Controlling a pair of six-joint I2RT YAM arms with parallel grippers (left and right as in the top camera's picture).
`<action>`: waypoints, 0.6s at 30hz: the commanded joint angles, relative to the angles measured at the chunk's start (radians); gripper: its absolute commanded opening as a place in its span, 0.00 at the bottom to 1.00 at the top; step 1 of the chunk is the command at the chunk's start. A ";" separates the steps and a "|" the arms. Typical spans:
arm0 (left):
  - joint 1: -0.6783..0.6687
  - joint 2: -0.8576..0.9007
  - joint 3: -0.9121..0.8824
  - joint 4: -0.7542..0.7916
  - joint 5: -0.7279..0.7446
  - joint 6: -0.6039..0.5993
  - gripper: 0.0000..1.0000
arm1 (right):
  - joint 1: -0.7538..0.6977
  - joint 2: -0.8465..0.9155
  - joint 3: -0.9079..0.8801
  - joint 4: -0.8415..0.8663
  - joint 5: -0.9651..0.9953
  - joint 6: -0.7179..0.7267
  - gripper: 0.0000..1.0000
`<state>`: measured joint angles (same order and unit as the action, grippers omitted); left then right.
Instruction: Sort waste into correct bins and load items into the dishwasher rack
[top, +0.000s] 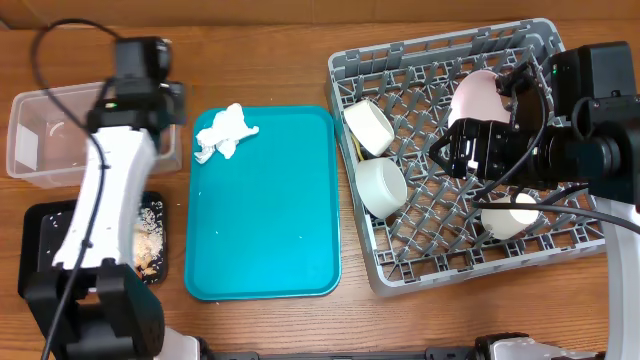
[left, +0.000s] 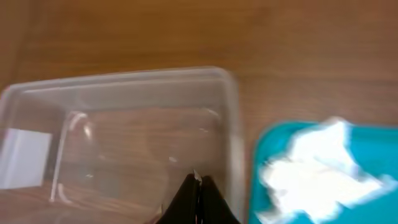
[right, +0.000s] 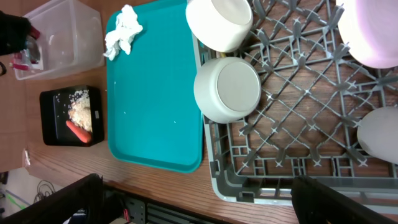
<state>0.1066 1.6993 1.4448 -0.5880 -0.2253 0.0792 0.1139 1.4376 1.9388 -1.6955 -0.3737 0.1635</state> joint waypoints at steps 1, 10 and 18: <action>0.105 0.063 0.006 0.059 0.132 0.037 0.32 | 0.004 -0.001 0.005 0.002 0.006 -0.006 1.00; 0.096 0.049 0.070 0.006 0.418 0.037 0.69 | 0.004 -0.001 0.005 0.003 0.006 -0.006 1.00; -0.141 0.142 0.060 -0.060 0.213 0.085 0.77 | 0.004 -0.001 0.005 0.003 0.006 -0.006 1.00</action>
<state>0.0372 1.7790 1.4876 -0.6537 0.1024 0.1345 0.1139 1.4376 1.9388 -1.6951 -0.3737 0.1631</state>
